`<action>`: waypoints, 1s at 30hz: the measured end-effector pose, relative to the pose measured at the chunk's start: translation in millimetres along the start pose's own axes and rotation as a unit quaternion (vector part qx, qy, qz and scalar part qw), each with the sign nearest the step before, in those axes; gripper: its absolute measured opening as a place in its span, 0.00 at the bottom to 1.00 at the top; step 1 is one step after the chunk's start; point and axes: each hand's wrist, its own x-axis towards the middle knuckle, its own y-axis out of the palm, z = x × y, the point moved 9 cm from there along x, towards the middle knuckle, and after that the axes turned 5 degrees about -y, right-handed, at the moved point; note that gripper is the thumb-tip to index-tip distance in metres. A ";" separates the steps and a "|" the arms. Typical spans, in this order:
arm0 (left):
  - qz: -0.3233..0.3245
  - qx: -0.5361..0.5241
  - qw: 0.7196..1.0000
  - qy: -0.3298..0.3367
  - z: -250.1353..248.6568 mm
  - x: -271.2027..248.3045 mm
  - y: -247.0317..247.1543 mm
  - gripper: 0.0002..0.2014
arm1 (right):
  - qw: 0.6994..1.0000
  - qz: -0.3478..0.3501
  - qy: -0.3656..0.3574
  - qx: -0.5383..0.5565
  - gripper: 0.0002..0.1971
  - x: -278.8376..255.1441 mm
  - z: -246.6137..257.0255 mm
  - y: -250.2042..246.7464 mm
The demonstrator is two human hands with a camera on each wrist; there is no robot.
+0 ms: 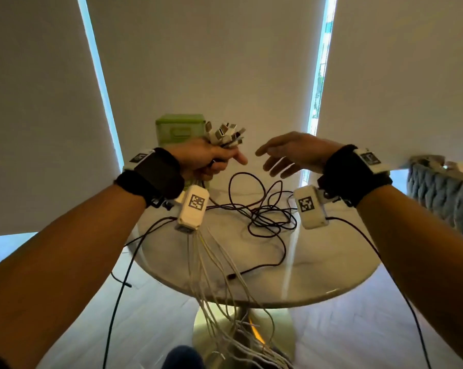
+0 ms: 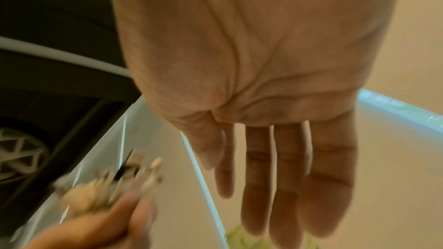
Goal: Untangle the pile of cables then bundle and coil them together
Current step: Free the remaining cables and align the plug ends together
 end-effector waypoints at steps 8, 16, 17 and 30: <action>-0.098 -0.095 0.985 0.108 -20.7 -33.4 -8.6 0.16 | 0.965 0.224 0.070 -0.118 0.21 -40.4 -18.4 149.2; -0.097 -0.007 0.995 0.011 65.0 -50.9 14.6 0.12 | 0.945 0.283 0.088 0.142 0.11 -97.3 -25.4 196.4; -0.103 -0.033 0.994 0.014 66.9 -52.7 14.9 0.12 | 0.939 0.284 0.091 0.170 0.11 -102.5 -25.9 202.8; -0.119 -0.215 0.967 0.061 58.9 -79.0 27.4 0.20 | 0.872 0.215 0.079 0.434 0.14 -117.8 -49.0 278.7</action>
